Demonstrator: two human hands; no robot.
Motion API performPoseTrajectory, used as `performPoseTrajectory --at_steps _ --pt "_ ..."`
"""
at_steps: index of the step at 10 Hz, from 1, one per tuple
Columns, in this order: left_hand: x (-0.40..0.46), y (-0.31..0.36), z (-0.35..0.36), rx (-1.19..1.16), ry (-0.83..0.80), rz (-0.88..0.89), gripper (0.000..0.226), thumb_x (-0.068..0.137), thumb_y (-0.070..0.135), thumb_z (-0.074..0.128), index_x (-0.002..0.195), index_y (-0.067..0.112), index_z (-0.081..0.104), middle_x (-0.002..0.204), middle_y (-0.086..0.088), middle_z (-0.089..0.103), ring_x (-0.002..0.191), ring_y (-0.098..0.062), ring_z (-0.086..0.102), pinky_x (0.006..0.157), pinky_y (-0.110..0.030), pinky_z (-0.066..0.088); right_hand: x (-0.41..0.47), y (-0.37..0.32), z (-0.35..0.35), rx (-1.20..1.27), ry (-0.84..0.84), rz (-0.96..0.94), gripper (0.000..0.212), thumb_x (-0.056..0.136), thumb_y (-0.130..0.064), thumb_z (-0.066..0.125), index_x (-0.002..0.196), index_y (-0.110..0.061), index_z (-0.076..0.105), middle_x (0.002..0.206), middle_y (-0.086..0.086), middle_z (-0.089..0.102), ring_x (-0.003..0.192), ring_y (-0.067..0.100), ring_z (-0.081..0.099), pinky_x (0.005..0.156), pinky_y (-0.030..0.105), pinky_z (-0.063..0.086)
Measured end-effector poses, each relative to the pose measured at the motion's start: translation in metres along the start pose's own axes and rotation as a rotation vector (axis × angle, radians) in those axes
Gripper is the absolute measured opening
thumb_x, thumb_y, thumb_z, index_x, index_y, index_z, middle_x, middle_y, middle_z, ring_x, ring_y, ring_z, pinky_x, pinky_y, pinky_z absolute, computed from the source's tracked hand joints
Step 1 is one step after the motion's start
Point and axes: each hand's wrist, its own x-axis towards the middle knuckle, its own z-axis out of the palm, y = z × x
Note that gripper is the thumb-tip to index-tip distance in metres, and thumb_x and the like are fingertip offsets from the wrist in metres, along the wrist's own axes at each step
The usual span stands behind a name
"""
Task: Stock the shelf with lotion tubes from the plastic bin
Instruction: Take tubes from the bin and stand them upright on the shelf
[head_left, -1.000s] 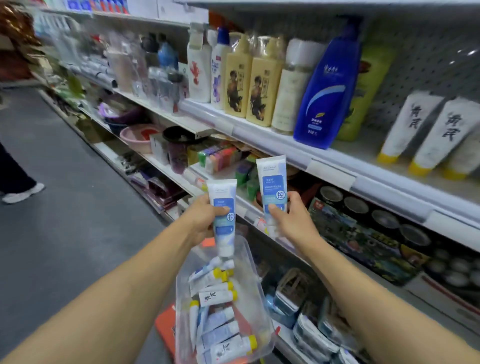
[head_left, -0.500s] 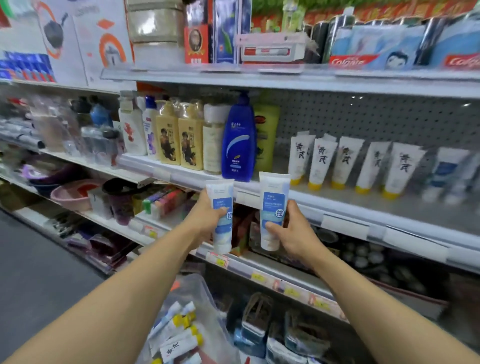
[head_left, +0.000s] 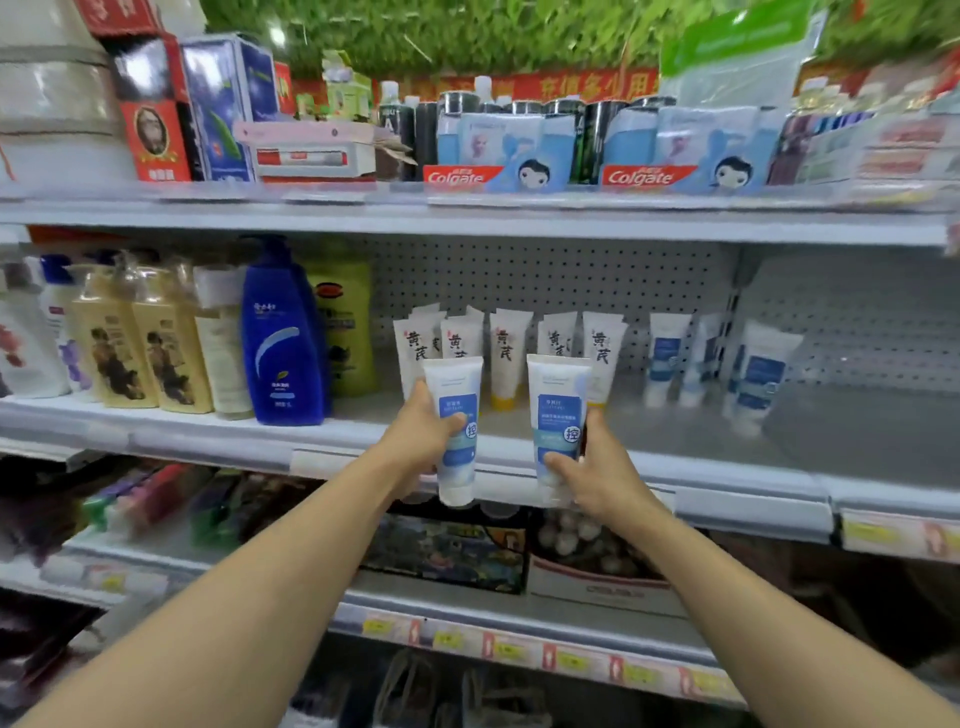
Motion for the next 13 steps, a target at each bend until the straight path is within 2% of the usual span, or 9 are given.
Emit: performPoseTrajectory --at_steps 2,4,5,7,8,9,10,11,13 --pt "0.041 0.023 0.086 -0.037 -0.078 0.019 0.039 0.094 0.002 0.046 0.127 0.019 0.036 0.115 -0.007 0.056 0.099 -0.022 0.056 0.079 -0.037 0.048 0.033 0.046 -0.067 0.015 0.113 0.072 0.036 0.088 -0.006 0.060 0.114 -0.017 0.037 0.114 0.003 0.056 0.099 0.016 0.056 0.080 0.026 0.043" --pt "0.083 0.038 0.167 -0.010 -0.103 0.044 0.033 0.094 0.001 0.046 0.125 0.012 0.041 0.112 -0.007 0.057 0.095 -0.022 0.057 0.078 -0.034 0.048 0.069 0.094 -0.120 0.015 0.283 0.148 0.040 0.086 -0.004 0.061 0.119 -0.009 0.038 0.113 0.005 0.056 0.104 0.021 0.057 0.085 0.031 0.045" --pt "0.104 0.045 0.203 0.083 -0.103 0.043 0.033 0.090 0.004 0.049 0.122 0.013 0.041 0.116 -0.009 0.055 0.107 -0.029 0.054 0.093 -0.044 0.049 0.086 0.114 -0.136 0.004 0.325 0.171 0.037 0.087 -0.001 0.056 0.119 -0.012 0.041 0.116 0.009 0.058 0.106 0.025 0.056 0.086 0.030 0.045" --pt "0.136 0.053 0.256 0.223 -0.053 0.148 0.042 0.091 0.009 0.052 0.130 0.010 0.036 0.128 -0.013 0.054 0.114 -0.031 0.054 0.097 -0.040 0.045 0.116 0.130 -0.145 -0.154 0.483 0.123 0.025 0.099 -0.028 0.044 0.115 -0.010 0.051 0.106 0.010 0.060 0.084 0.020 0.060 0.067 0.025 0.051" --pt "0.152 0.048 0.270 0.150 -0.062 0.175 0.034 0.087 0.004 0.050 0.119 0.011 0.042 0.123 -0.013 0.054 0.113 -0.030 0.053 0.097 -0.038 0.045 0.135 0.138 -0.136 0.260 0.571 0.189 0.024 0.099 -0.037 0.037 0.093 -0.025 0.057 0.087 -0.004 0.065 0.075 0.010 0.061 0.067 0.023 0.054" --pt "0.184 0.027 0.283 0.105 -0.026 0.194 0.039 0.073 0.015 0.050 0.111 0.020 0.047 0.114 -0.009 0.058 0.107 -0.028 0.058 0.089 -0.050 0.051 0.153 0.147 -0.129 0.224 0.594 0.166 0.031 0.100 -0.035 0.033 0.087 -0.027 0.060 0.086 -0.007 0.068 0.079 0.008 0.062 0.089 0.031 0.048" --pt "0.181 0.032 0.289 0.145 -0.009 0.192 0.034 0.084 0.002 0.051 0.116 0.011 0.047 0.113 -0.007 0.058 0.103 -0.020 0.055 0.087 -0.034 0.047 0.157 0.155 -0.127 0.142 0.592 0.179 0.028 0.100 -0.032 0.034 0.099 -0.022 0.060 0.107 0.005 0.066 0.086 0.010 0.061 0.083 0.026 0.046" --pt "0.178 0.033 0.296 0.199 0.004 0.200 0.032 0.090 0.004 0.050 0.120 0.011 0.043 0.112 -0.001 0.053 0.106 -0.019 0.051 0.095 -0.035 0.044 0.154 0.167 -0.129 -0.156 0.481 0.152 0.032 0.094 -0.014 0.049 0.122 -0.003 0.042 0.111 0.019 0.056 0.097 0.031 0.057 0.076 0.030 0.040" --pt "0.181 0.028 0.302 0.208 0.019 0.163 0.036 0.092 0.008 0.049 0.125 0.014 0.036 0.128 -0.008 0.053 0.119 -0.027 0.051 0.100 -0.043 0.044 0.157 0.172 -0.128 -0.073 0.494 0.202 0.037 0.092 -0.010 0.050 0.125 0.001 0.037 0.115 0.021 0.054 0.102 0.035 0.054 0.078 0.034 0.039"
